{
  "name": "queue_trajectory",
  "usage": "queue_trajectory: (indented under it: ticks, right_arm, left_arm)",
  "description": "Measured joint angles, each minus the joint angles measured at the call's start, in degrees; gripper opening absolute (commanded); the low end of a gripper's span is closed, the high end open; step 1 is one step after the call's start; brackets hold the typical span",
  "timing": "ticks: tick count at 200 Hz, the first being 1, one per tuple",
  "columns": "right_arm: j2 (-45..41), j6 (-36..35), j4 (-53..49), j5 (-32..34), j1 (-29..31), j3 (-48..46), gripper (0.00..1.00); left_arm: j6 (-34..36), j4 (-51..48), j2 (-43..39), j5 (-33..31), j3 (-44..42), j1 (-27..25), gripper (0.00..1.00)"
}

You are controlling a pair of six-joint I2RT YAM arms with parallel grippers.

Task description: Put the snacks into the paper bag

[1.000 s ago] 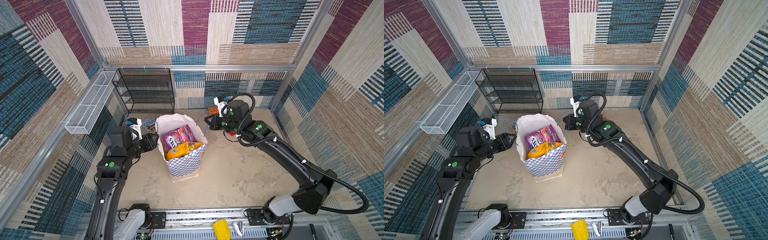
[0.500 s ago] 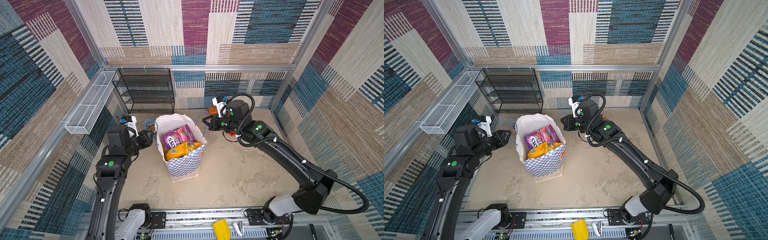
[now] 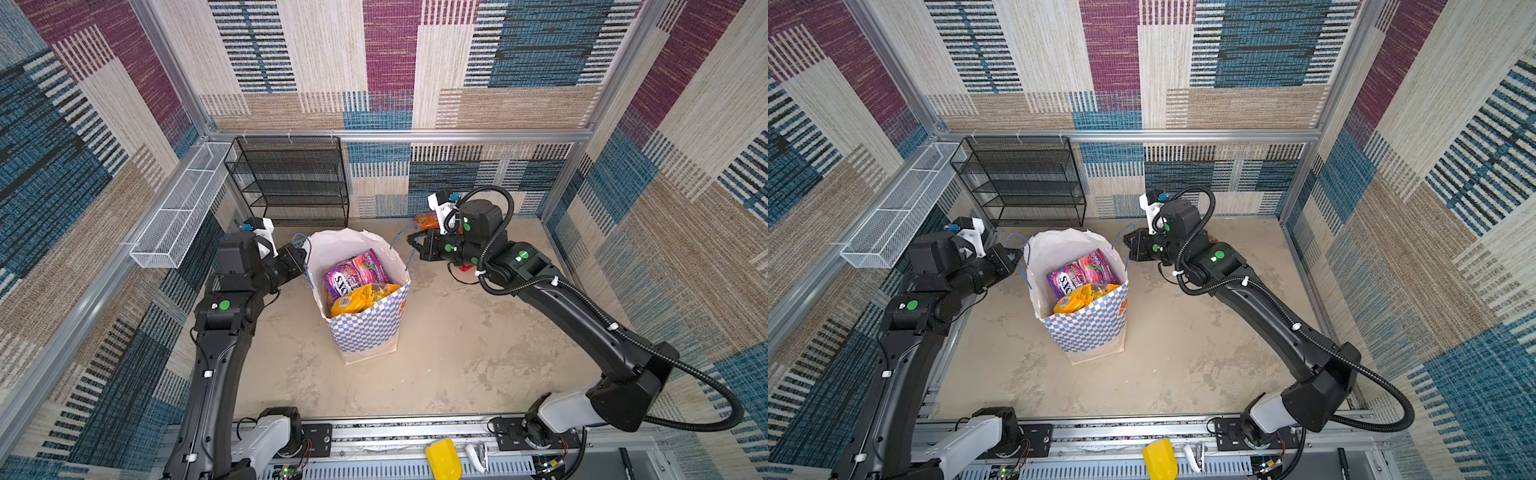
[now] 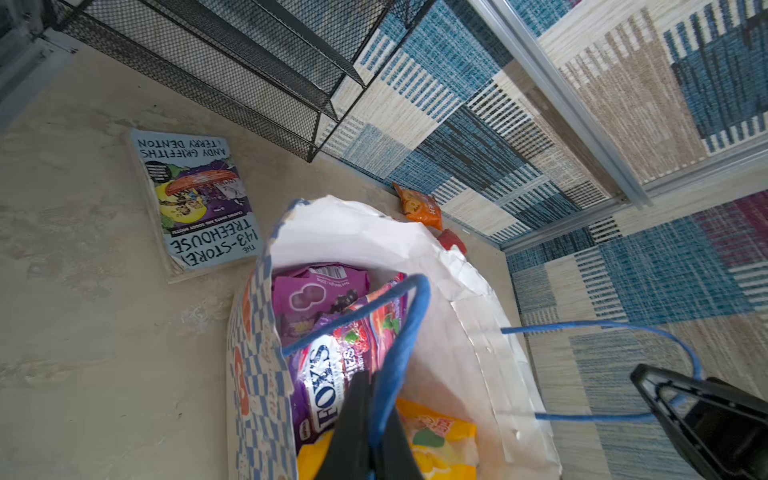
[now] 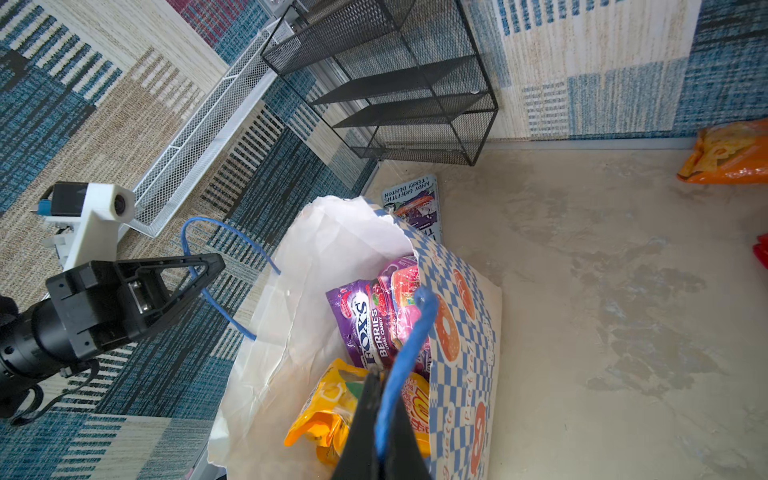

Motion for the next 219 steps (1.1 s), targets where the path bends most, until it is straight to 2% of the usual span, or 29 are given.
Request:
queue_trajectory:
  ticks: [23, 51, 72, 101, 160, 219]
  right_arm:
    - [-0.87, 0.46, -1.25, 0.26, 0.85, 2.01, 0.00]
    - [4.72, -0.46, -3.04, 1.64, 6.03, 13.94, 0.00]
    - [7.48, -0.90, -2.62, 1.88, 7.39, 18.14, 0.00]
    - [7.54, -1.29, -3.48, 4.63, 7.23, 17.14, 0.00]
    - [2.93, -0.79, -2.03, 5.55, 7.43, 5.44, 0.00]
    - [7.15, -1.27, -2.43, 6.32, 7.28, 12.79, 0.00]
  left_arm:
    - [-0.15, -1.27, 2.62, 2.58, 3.67, -0.92, 0.00]
    - [-0.15, -2.60, 5.11, 4.24, 8.79, -2.56, 0.00]
    - [-0.04, -2.34, 3.76, 4.61, 10.47, -2.62, 0.00]
    - [0.52, -1.38, 0.59, 3.63, 6.93, -2.69, 0.00]
    - [0.94, 0.50, -0.98, 3.76, -1.20, -2.67, 0.00]
    - [0.02, 1.86, 2.43, 4.63, 4.33, -2.45, 0.00]
